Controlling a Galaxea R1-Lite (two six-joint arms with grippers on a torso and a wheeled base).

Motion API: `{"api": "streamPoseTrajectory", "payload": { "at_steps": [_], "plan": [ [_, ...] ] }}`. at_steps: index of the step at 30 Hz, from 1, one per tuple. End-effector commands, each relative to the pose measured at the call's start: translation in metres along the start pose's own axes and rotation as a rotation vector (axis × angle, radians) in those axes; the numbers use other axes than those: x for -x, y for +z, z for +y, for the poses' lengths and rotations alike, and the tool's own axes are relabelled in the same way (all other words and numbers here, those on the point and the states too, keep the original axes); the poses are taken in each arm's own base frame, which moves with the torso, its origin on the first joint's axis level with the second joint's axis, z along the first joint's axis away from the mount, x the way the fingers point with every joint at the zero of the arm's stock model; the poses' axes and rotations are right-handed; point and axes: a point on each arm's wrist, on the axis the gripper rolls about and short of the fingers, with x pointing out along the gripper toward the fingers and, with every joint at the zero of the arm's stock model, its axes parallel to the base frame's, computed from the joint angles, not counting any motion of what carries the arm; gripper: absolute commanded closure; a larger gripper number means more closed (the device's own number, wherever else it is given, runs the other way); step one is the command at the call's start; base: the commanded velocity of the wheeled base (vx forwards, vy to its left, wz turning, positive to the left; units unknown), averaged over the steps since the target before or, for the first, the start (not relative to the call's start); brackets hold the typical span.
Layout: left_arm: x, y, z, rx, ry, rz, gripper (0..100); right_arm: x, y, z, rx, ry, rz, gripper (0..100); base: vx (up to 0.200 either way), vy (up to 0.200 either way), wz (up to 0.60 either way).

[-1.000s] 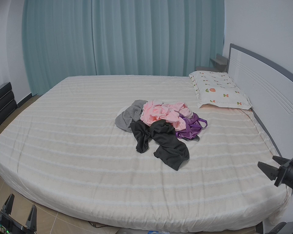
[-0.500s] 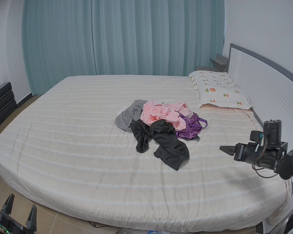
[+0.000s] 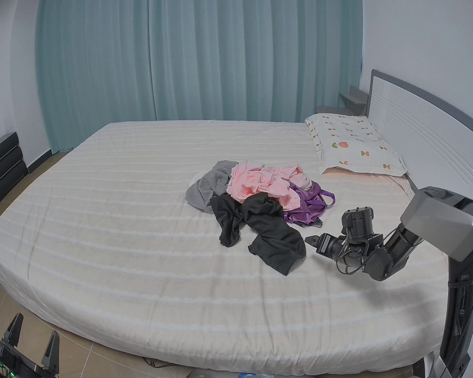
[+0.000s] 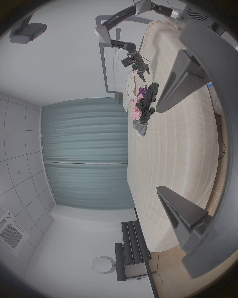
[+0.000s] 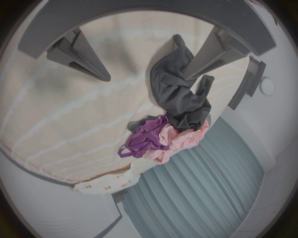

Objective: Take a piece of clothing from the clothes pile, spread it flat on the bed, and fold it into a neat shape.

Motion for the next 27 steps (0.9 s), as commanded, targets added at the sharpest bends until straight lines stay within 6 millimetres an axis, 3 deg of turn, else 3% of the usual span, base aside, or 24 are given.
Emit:
{"api": "streamPoseTrajectory", "payload": {
  "at_steps": [1, 8, 19, 26, 27],
  "plan": [
    [0.000, -0.005, 0.000, 0.000, 0.000, 0.000, 0, -0.032, -0.025, -0.005, -0.011, -0.024, 0.053, 0, 0.000, 0.000, 0.00],
    [0.000, -0.005, 0.000, 0.000, 0.000, 0.000, 0, -0.033, -0.025, 0.017, -0.081, 0.033, 0.047, 0, 0.000, 0.000, 0.00],
    [0.000, -0.005, 0.000, 0.000, 0.000, 0.000, 0, -0.024, -0.049, 0.065, -0.033, 0.111, 0.097, 0, 0.000, 0.000, 0.00],
    [0.000, -0.005, 0.000, 0.000, 0.002, 0.000, 0, -0.040, -0.056, 0.067, -0.027, 0.090, 0.108, 0, 0.000, 0.000, 0.00],
    [0.000, -0.005, 0.000, 0.000, 0.000, 0.000, 0, -0.041, -0.056, 0.067, -0.028, 0.089, 0.106, 100, 0.000, 0.000, 0.00]
  ]
}}
